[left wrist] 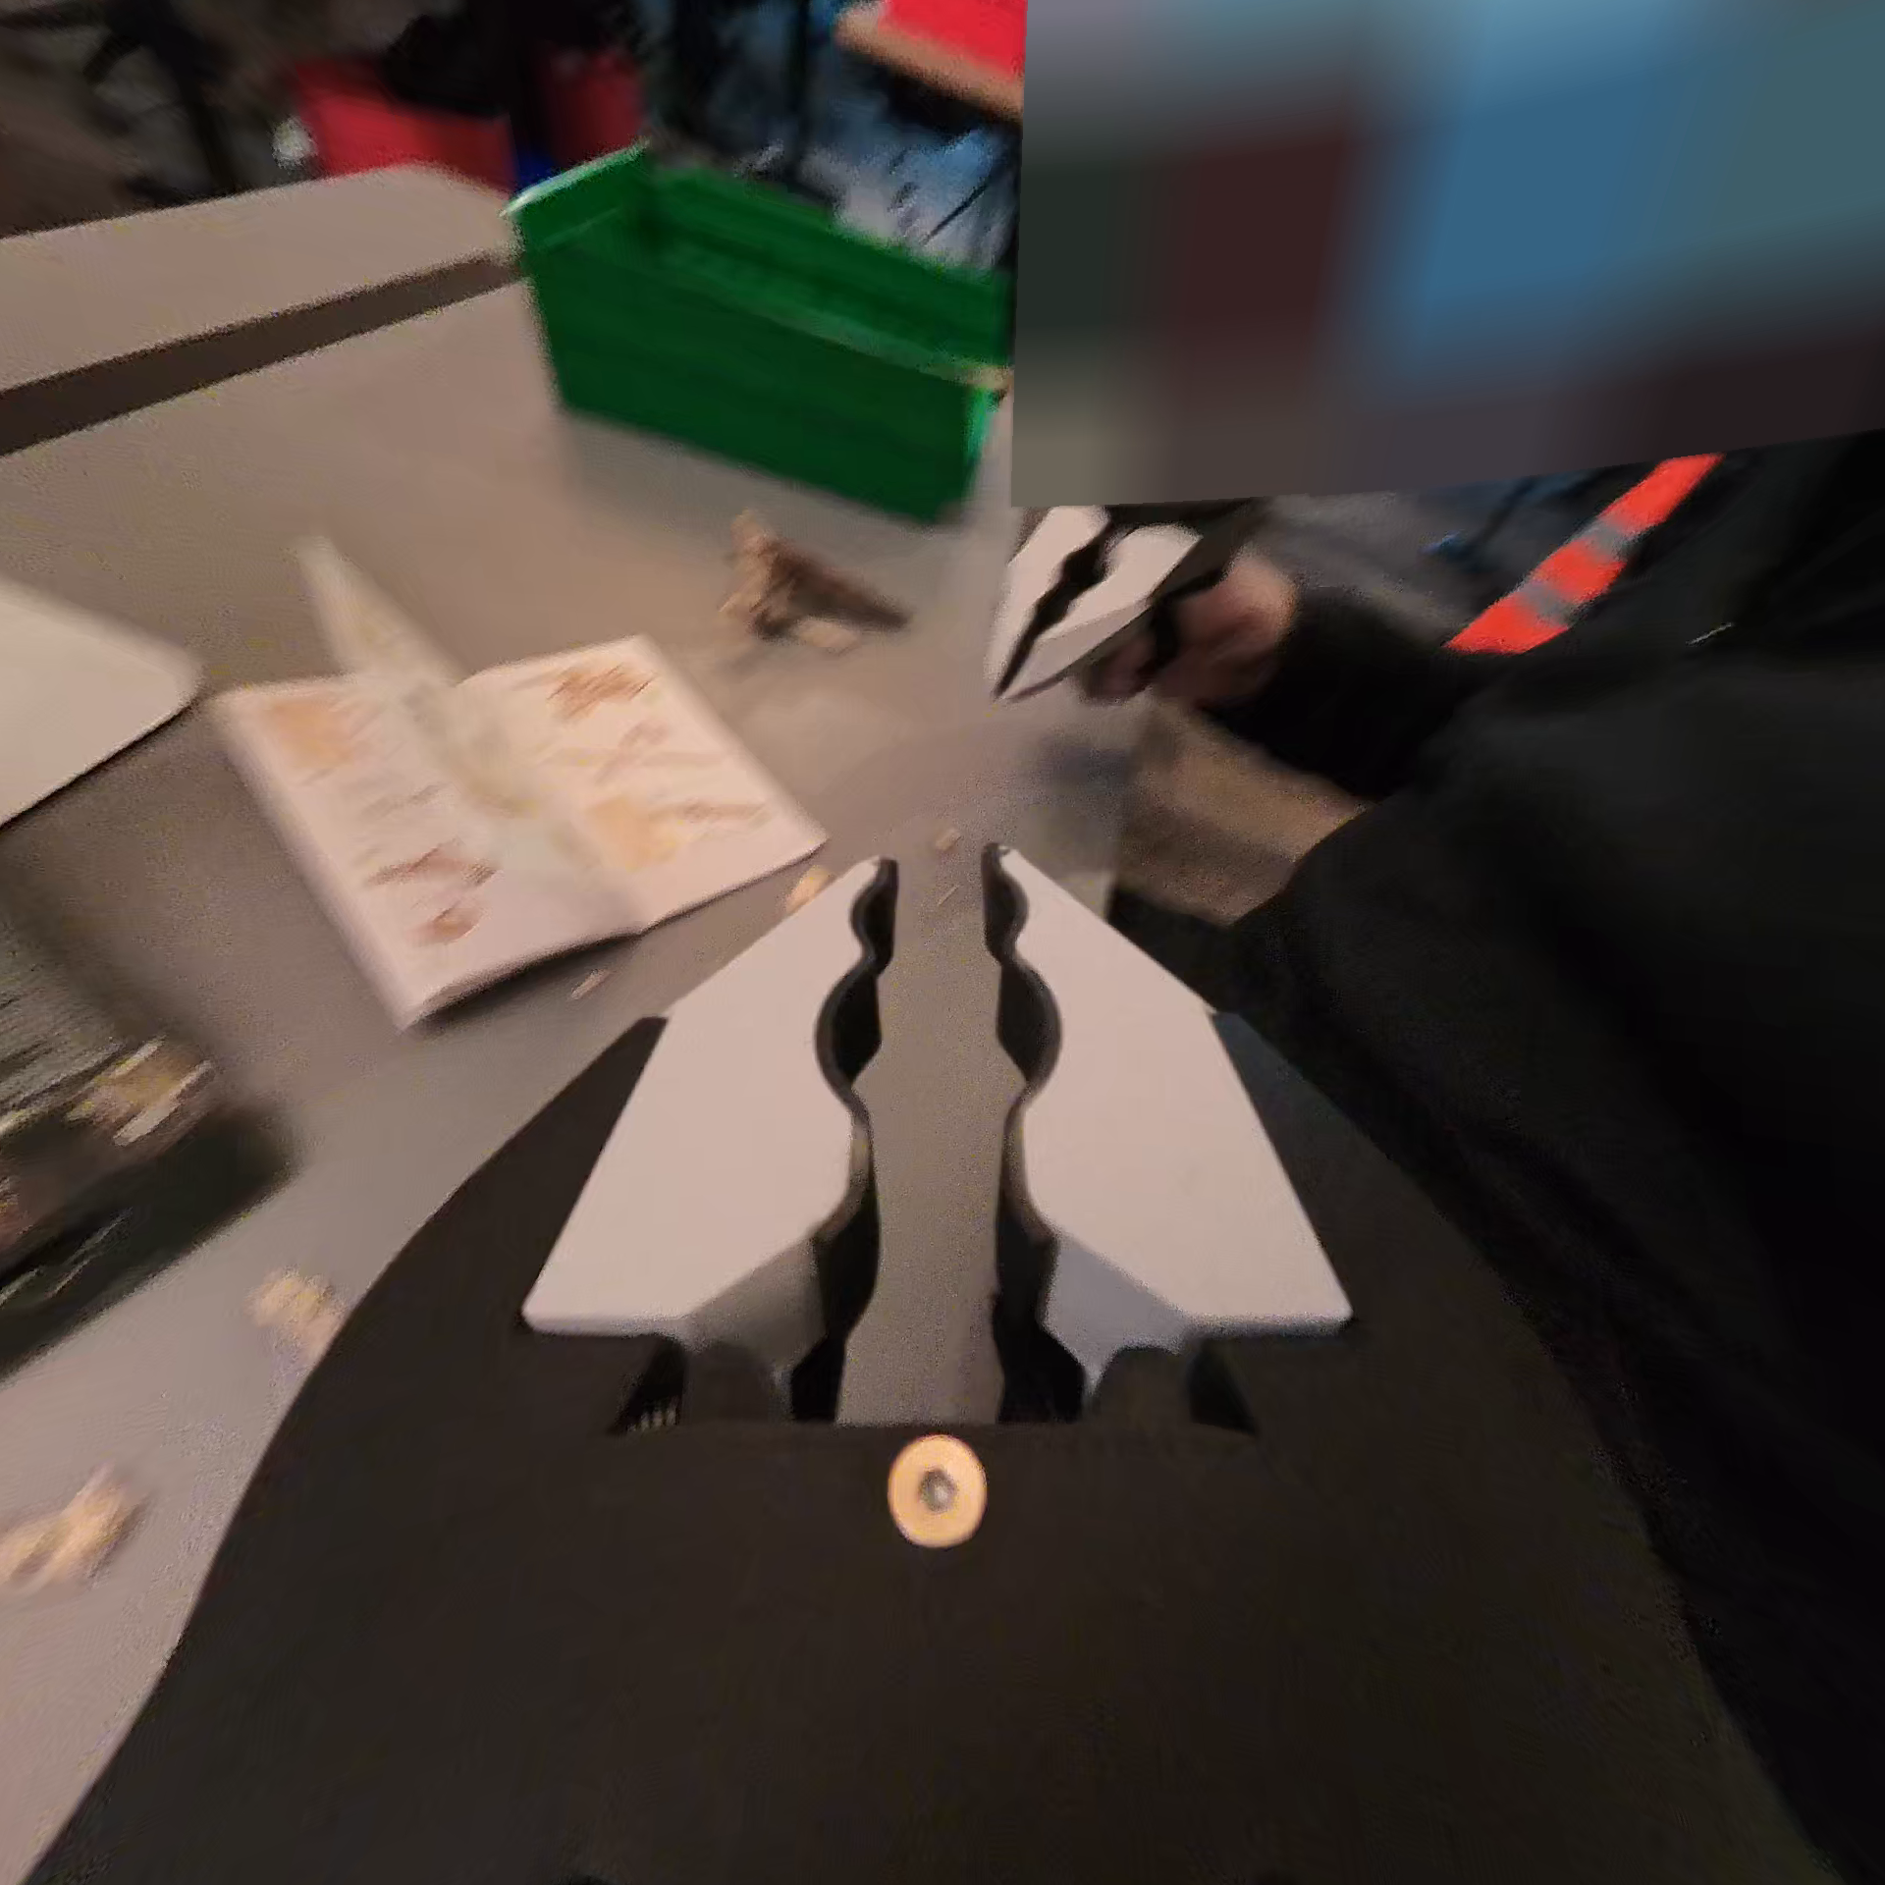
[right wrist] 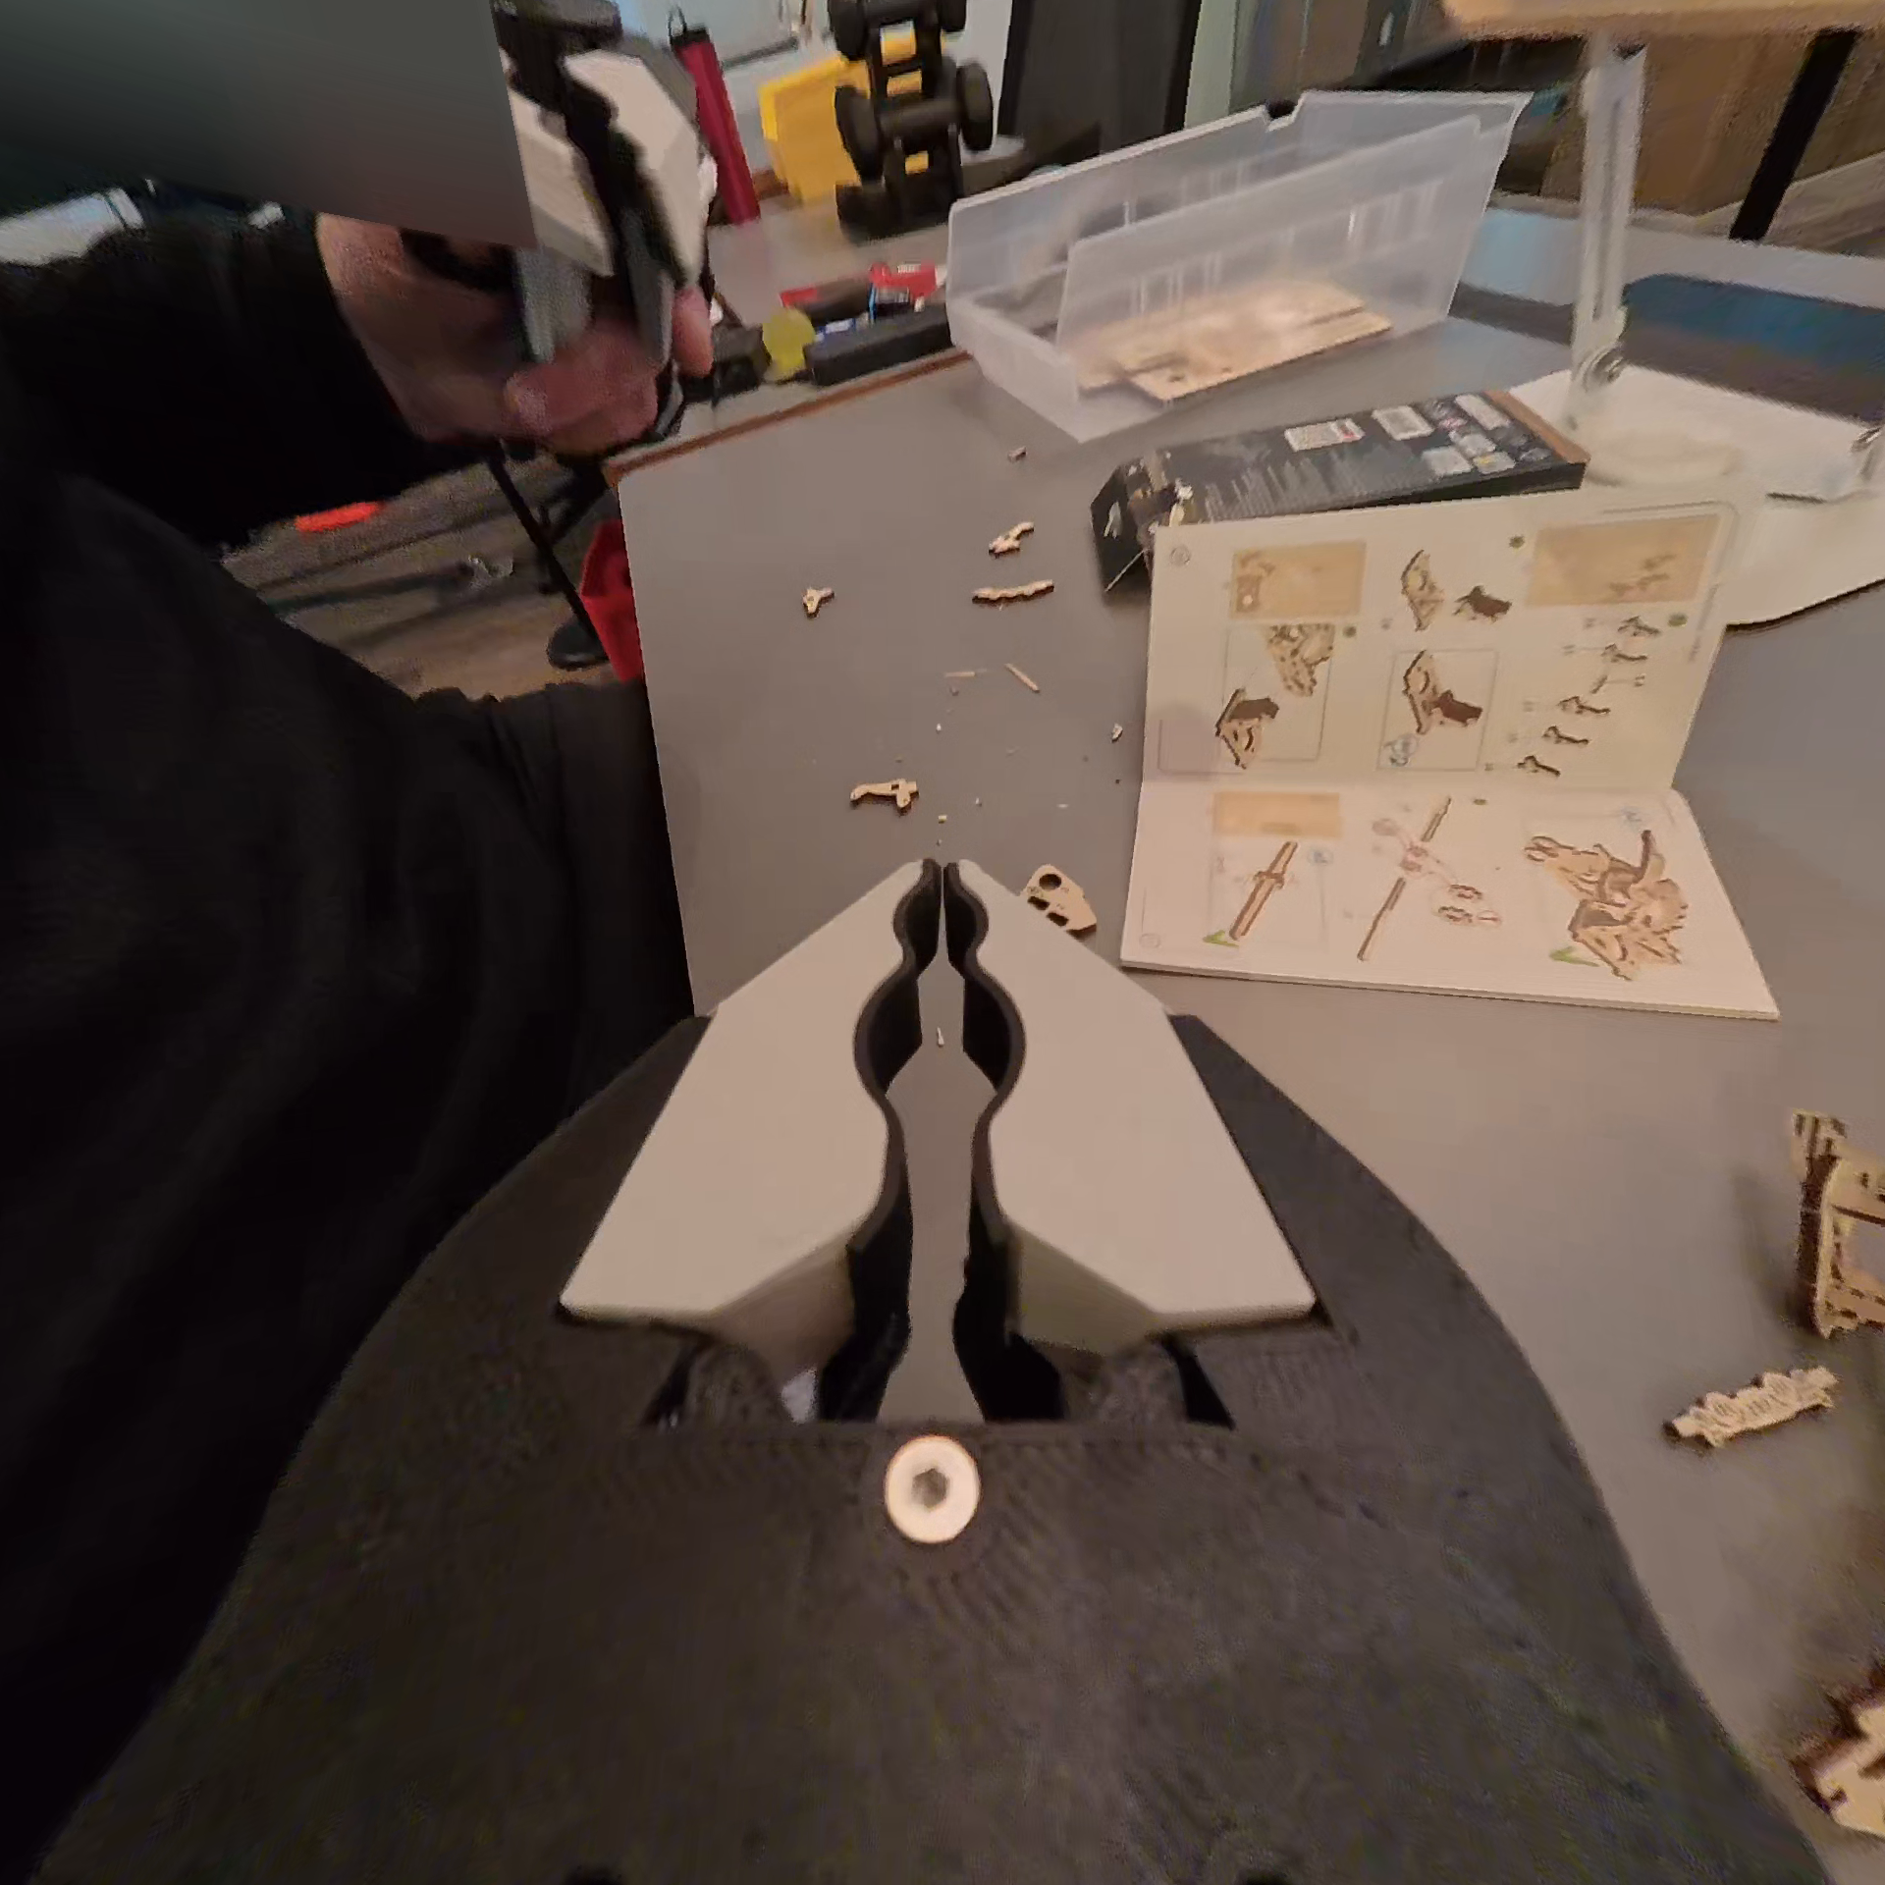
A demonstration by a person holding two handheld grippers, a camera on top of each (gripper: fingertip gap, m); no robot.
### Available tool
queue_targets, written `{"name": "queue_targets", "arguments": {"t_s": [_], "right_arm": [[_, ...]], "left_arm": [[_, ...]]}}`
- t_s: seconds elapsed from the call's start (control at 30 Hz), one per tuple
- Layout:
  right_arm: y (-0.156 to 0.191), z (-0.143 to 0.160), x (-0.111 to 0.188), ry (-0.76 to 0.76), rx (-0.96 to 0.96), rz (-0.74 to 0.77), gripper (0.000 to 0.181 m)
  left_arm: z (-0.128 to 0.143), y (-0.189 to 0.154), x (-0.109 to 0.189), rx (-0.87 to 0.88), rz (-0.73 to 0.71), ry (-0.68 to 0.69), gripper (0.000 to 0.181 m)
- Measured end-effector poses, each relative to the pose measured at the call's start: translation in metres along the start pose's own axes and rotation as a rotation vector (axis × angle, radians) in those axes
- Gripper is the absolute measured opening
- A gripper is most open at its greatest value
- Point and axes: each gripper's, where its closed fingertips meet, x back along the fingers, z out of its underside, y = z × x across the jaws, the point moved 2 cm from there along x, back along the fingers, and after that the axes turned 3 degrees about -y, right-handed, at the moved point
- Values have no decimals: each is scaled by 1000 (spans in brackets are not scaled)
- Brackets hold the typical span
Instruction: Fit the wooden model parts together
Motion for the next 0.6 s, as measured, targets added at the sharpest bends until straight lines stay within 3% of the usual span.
{"name": "queue_targets", "arguments": {"t_s": [0.17,0.23,0.37,0.5,0.6], "right_arm": [[1,6,-22,94,34,14,10],[-2,9,-26,136,57,38,14],[-9,6,-24,145,37,55,12],[-10,12,-26,198,36,52,13],[-9,17,-31,238,44,48,14]], "left_arm": [[59,67,45,29,-342,248,37],[83,85,60,16,-410,354,41],[116,102,90,36,-429,438,42],[160,101,110,5,-397,607,38],[166,98,108,15,-367,600,35]]}}
